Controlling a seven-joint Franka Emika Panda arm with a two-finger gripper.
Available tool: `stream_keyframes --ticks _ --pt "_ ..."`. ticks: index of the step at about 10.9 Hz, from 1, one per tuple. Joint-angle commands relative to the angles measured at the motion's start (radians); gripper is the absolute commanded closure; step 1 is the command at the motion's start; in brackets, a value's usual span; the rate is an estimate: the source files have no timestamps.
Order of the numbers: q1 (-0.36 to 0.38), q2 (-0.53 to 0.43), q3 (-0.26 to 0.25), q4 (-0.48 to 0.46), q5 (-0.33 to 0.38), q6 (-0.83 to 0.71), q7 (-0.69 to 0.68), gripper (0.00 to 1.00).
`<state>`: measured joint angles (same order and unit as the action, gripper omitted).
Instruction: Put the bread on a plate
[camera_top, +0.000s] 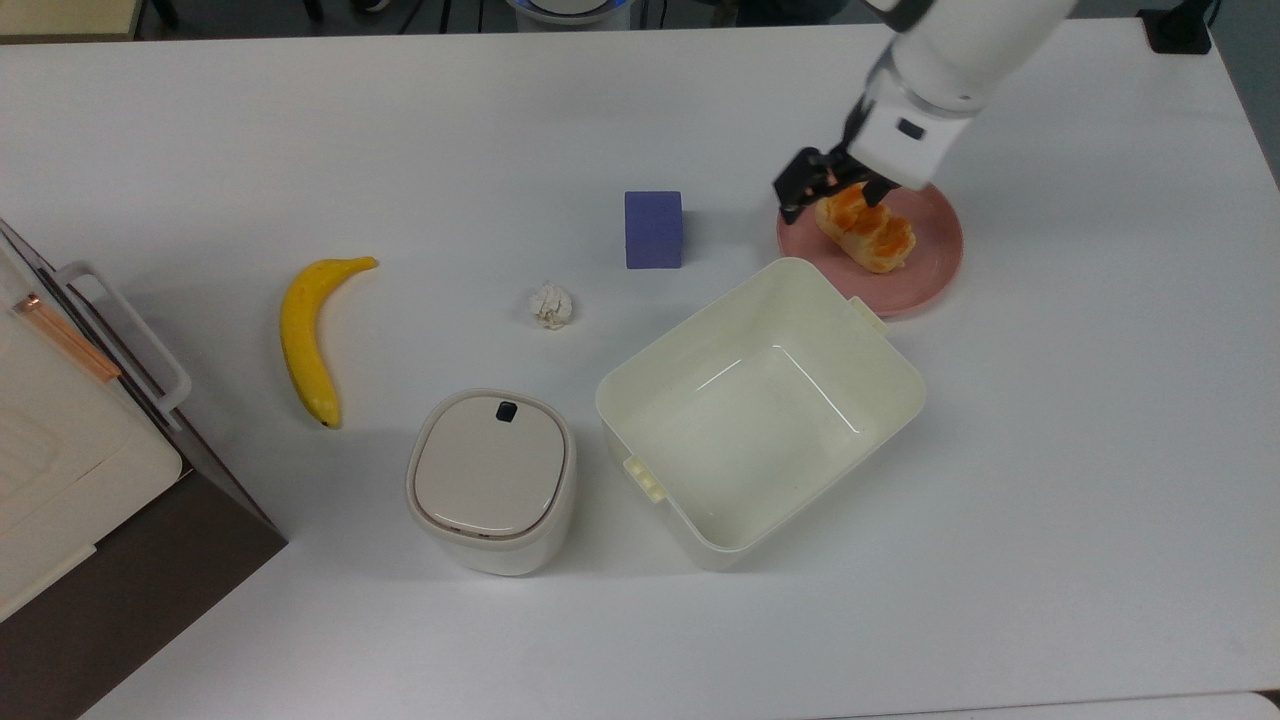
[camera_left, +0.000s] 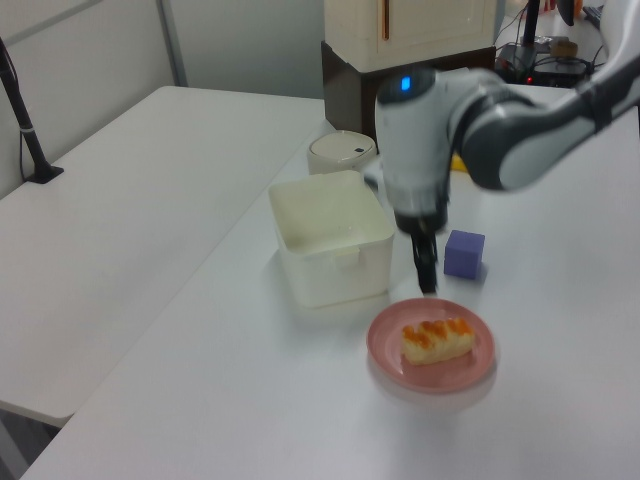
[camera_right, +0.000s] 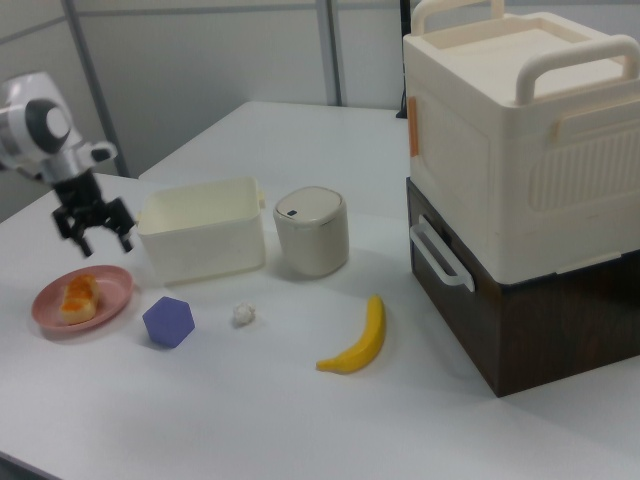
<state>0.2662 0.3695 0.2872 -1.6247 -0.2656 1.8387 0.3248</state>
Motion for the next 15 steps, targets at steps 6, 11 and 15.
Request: stream_keyframes --ticks 6,11,15 --pt "-0.579 -0.404 -0.113 -0.026 0.383 -0.079 -0.192 0.00" --pt "-0.610 -0.460 -0.175 -0.021 0.382 -0.168 -0.336 0.00" --pt "-0.579 -0.448 -0.164 -0.038 0.385 -0.107 -0.297 0.00"
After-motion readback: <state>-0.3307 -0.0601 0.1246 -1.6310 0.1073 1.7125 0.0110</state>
